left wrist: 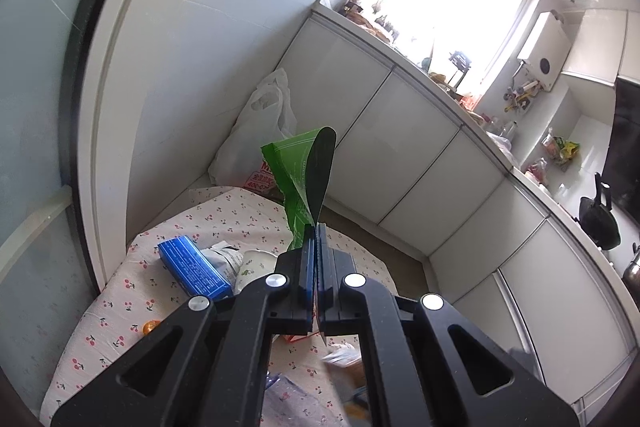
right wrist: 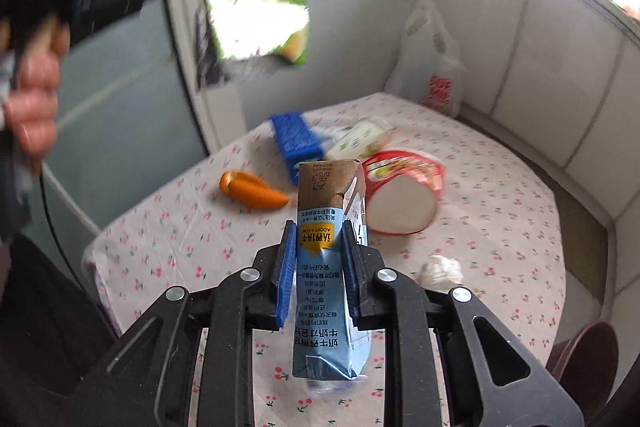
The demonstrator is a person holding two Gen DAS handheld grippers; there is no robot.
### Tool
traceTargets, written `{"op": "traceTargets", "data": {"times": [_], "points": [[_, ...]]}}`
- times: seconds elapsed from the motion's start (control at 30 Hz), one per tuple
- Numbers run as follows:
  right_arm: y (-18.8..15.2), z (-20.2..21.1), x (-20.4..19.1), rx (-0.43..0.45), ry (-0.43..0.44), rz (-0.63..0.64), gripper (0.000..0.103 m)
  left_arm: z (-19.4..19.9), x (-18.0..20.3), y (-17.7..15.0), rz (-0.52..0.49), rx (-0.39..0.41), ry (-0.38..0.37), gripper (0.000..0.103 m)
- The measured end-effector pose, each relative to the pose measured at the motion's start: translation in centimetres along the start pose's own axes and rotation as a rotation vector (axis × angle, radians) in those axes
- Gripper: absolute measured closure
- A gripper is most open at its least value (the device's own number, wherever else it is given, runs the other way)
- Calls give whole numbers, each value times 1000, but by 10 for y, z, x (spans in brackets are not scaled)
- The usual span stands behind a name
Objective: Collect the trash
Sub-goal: 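Drop the juice carton into the bin with the right tool while the left tool drops the green bag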
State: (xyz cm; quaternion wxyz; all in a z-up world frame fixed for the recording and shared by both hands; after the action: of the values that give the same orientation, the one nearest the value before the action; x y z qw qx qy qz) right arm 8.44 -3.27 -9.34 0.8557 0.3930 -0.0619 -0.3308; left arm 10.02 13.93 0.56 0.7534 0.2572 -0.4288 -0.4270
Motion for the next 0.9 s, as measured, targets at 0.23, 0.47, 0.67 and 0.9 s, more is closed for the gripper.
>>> {"op": "traceTargets", "data": {"times": [0.23, 0.47, 0.67, 0.9], "points": [[3, 73, 74, 173, -169, -164, 82, -11, 24, -15, -42, -25, -11, 103], [-36, 150, 167, 310, -421, -397, 82, -24, 48, -34, -80, -56, -27, 103], [-100, 201, 236, 309, -721, -619, 82, -40, 77, -57, -116, -96, -50, 103], [-152, 268, 262, 370, -1035, -775, 28, -52, 138, -102, -206, -152, -112, 103]]}}
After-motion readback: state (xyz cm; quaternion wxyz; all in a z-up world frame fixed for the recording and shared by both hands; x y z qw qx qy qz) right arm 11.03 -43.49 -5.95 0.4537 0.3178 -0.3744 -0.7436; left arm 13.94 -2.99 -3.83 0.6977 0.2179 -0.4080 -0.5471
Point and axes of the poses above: each gripper's, at about its wrist camera, not at the fingertips, and z roughly against the way its jaws point, x to its right, y to its top, the point moved 7 cm from there along -z, roughly the way its jaws point, and after that the axes turned 12 degrees about y, right-handed, at the moved point
